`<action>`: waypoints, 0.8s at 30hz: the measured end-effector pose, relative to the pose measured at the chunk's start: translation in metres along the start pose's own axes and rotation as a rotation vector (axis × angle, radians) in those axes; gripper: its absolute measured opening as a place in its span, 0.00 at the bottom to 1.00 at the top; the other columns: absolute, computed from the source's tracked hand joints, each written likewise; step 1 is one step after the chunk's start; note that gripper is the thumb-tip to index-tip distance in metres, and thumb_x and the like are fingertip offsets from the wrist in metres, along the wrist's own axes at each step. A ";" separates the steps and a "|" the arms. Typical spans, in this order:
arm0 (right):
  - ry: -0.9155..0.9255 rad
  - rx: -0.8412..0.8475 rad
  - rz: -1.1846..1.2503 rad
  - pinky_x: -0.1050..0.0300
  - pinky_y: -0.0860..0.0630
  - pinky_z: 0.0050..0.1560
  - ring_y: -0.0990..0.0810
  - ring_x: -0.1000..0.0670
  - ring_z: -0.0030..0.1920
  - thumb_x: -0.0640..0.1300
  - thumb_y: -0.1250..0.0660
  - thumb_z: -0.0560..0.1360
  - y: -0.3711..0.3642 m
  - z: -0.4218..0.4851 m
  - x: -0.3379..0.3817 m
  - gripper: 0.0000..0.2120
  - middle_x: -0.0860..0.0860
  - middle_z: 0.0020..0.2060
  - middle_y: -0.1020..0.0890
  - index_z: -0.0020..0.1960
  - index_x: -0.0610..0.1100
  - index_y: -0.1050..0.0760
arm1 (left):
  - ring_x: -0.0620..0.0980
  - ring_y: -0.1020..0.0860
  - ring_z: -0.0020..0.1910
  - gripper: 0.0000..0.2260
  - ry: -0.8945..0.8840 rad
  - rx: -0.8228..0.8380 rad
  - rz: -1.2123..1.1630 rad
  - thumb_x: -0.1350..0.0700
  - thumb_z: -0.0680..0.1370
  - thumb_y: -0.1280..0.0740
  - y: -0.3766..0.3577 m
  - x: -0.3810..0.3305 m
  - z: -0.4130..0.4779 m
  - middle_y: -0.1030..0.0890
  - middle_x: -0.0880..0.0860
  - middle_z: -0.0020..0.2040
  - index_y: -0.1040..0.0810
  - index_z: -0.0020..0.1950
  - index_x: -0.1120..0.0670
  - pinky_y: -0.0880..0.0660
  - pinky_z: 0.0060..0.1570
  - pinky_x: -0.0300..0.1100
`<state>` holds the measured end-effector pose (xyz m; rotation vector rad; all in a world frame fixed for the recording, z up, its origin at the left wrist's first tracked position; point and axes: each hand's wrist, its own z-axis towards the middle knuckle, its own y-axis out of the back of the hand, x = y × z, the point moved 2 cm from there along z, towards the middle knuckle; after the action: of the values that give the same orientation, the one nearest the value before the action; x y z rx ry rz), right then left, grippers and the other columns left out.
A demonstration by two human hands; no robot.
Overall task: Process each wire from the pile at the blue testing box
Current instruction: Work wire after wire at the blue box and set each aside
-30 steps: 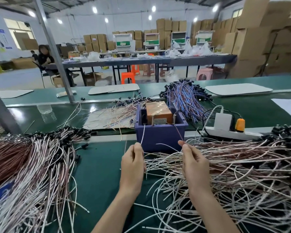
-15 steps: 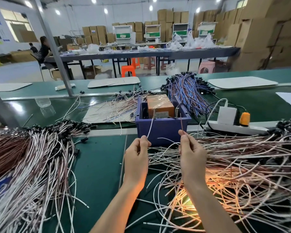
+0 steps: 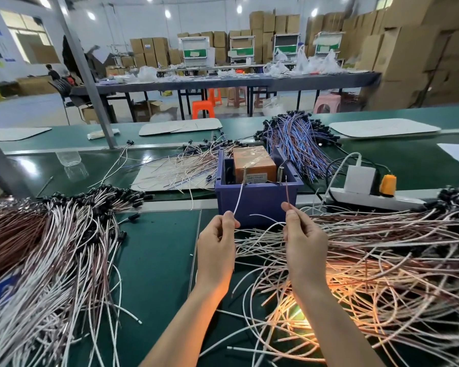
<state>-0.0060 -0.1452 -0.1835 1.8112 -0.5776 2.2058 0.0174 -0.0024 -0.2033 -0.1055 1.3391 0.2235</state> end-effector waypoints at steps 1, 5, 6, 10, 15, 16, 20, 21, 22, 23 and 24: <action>0.000 -0.001 -0.001 0.67 0.40 0.23 0.38 0.59 0.23 0.46 0.40 0.84 0.000 0.000 0.000 0.09 0.58 0.22 0.31 0.55 0.57 0.22 | 0.48 0.36 0.27 0.15 0.000 0.000 0.004 0.47 0.84 0.40 0.000 0.000 0.000 0.33 0.45 0.25 0.21 0.45 0.53 0.38 0.31 0.49; 0.000 -0.002 0.000 0.67 0.40 0.23 0.38 0.59 0.23 0.46 0.40 0.84 0.000 0.000 0.000 0.09 0.58 0.22 0.31 0.55 0.57 0.22 | 0.47 0.36 0.27 0.15 0.003 0.001 0.004 0.47 0.84 0.40 0.000 0.000 0.000 0.33 0.45 0.25 0.21 0.45 0.52 0.36 0.33 0.49; -0.001 -0.002 0.002 0.68 0.40 0.23 0.38 0.59 0.23 0.46 0.40 0.84 0.000 0.000 0.000 0.09 0.58 0.22 0.31 0.55 0.57 0.22 | 0.47 0.35 0.27 0.15 0.004 0.002 0.003 0.47 0.84 0.40 0.000 0.000 0.000 0.33 0.46 0.25 0.20 0.45 0.52 0.36 0.33 0.49; -0.009 -0.004 0.016 0.67 0.40 0.23 0.38 0.59 0.23 0.46 0.40 0.84 0.000 -0.001 0.001 0.10 0.58 0.22 0.31 0.55 0.57 0.22 | 0.48 0.35 0.28 0.15 -0.005 0.002 0.019 0.46 0.84 0.41 0.001 0.001 0.000 0.32 0.46 0.26 0.21 0.45 0.53 0.35 0.33 0.49; -0.019 -0.004 0.009 0.67 0.40 0.22 0.37 0.58 0.23 0.45 0.40 0.84 -0.001 -0.001 0.002 0.10 0.58 0.22 0.31 0.54 0.57 0.22 | 0.48 0.36 0.28 0.15 -0.009 0.000 0.019 0.46 0.84 0.41 0.001 0.001 0.000 0.32 0.46 0.26 0.21 0.45 0.52 0.35 0.33 0.49; -0.020 -0.004 0.005 0.67 0.40 0.23 0.38 0.59 0.23 0.46 0.40 0.84 0.000 -0.001 0.001 0.10 0.58 0.22 0.31 0.54 0.57 0.22 | 0.48 0.35 0.28 0.15 -0.013 -0.001 0.025 0.46 0.84 0.41 0.001 0.001 0.000 0.32 0.46 0.27 0.21 0.45 0.52 0.35 0.33 0.49; -0.024 -0.022 -0.009 0.65 0.41 0.23 0.39 0.58 0.24 0.47 0.40 0.84 0.001 0.000 0.000 0.10 0.58 0.23 0.31 0.57 0.55 0.21 | 0.49 0.36 0.29 0.16 -0.014 -0.018 0.002 0.47 0.85 0.41 0.000 0.002 0.001 0.33 0.46 0.27 0.22 0.43 0.52 0.37 0.32 0.49; -0.021 -0.031 -0.014 0.65 0.41 0.24 0.39 0.58 0.24 0.47 0.40 0.84 0.002 0.000 0.000 0.10 0.58 0.23 0.31 0.57 0.55 0.20 | 0.49 0.37 0.28 0.16 -0.012 -0.020 -0.013 0.47 0.85 0.41 0.000 0.002 0.001 0.34 0.47 0.27 0.22 0.42 0.53 0.38 0.30 0.47; -0.017 -0.038 -0.020 0.64 0.41 0.24 0.39 0.57 0.24 0.47 0.40 0.84 0.004 -0.001 0.000 0.10 0.58 0.23 0.31 0.57 0.54 0.20 | 0.48 0.36 0.27 0.16 -0.009 -0.023 -0.028 0.47 0.85 0.41 0.000 0.003 0.001 0.34 0.47 0.26 0.23 0.43 0.53 0.38 0.29 0.45; -0.008 -0.040 -0.028 0.64 0.41 0.24 0.39 0.57 0.25 0.47 0.40 0.84 0.005 -0.003 0.000 0.10 0.58 0.23 0.30 0.58 0.54 0.20 | 0.47 0.36 0.26 0.16 -0.004 -0.026 -0.042 0.47 0.85 0.42 0.001 0.003 0.002 0.34 0.47 0.26 0.23 0.43 0.54 0.37 0.27 0.43; 0.009 -0.036 -0.045 0.64 0.41 0.24 0.39 0.57 0.25 0.47 0.40 0.84 0.006 -0.006 0.001 0.11 0.59 0.23 0.30 0.58 0.54 0.20 | 0.47 0.34 0.25 0.17 0.001 -0.032 -0.057 0.47 0.85 0.42 0.001 0.003 0.002 0.33 0.47 0.25 0.24 0.43 0.54 0.36 0.25 0.41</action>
<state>-0.0141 -0.1481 -0.1841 1.7781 -0.5655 2.1594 0.0197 -0.0006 -0.2061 -0.1707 1.3316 0.1967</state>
